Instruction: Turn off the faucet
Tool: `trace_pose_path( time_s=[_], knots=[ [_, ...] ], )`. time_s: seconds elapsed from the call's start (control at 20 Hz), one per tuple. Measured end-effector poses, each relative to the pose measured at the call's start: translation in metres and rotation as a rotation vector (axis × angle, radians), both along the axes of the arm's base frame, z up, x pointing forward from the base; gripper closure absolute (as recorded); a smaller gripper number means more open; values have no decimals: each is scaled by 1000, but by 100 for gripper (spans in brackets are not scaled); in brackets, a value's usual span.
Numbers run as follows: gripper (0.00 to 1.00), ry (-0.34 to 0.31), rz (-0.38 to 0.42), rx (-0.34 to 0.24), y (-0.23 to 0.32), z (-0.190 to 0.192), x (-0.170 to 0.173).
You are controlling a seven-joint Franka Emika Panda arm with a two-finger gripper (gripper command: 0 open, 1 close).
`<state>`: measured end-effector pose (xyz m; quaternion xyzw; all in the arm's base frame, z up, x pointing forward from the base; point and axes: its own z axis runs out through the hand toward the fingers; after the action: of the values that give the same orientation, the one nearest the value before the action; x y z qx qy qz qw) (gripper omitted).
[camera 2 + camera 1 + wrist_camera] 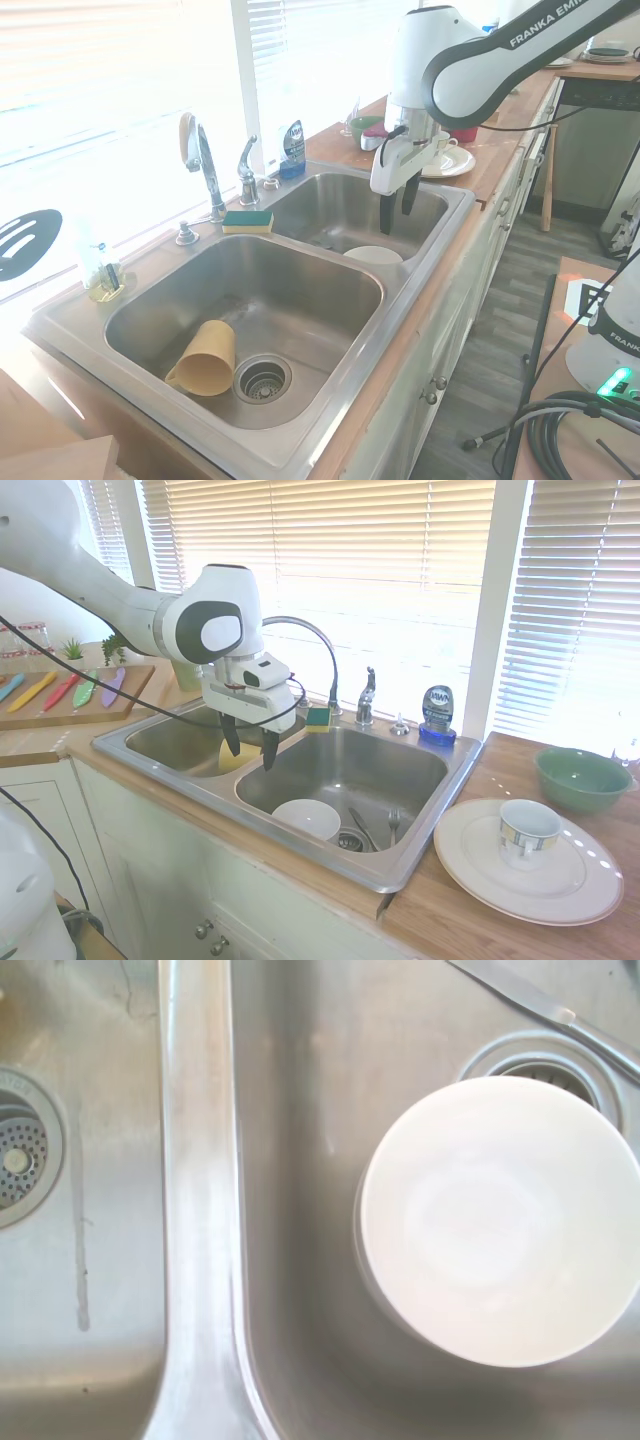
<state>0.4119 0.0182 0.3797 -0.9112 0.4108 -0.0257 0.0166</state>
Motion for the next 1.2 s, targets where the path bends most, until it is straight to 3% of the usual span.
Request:
trace_pose_path(
  time_s=[0.15, 0.2, 1.0, 1.2],
  knots=[
    [0, 8, 3, -4, 0, -3, 0],
    [100, 8, 1, -4, -1, -3, 1],
    [100, -7, -13, 0, -7, 3, 5],
    [100, -46, -21, 9, -7, 9, 13]
  ],
)
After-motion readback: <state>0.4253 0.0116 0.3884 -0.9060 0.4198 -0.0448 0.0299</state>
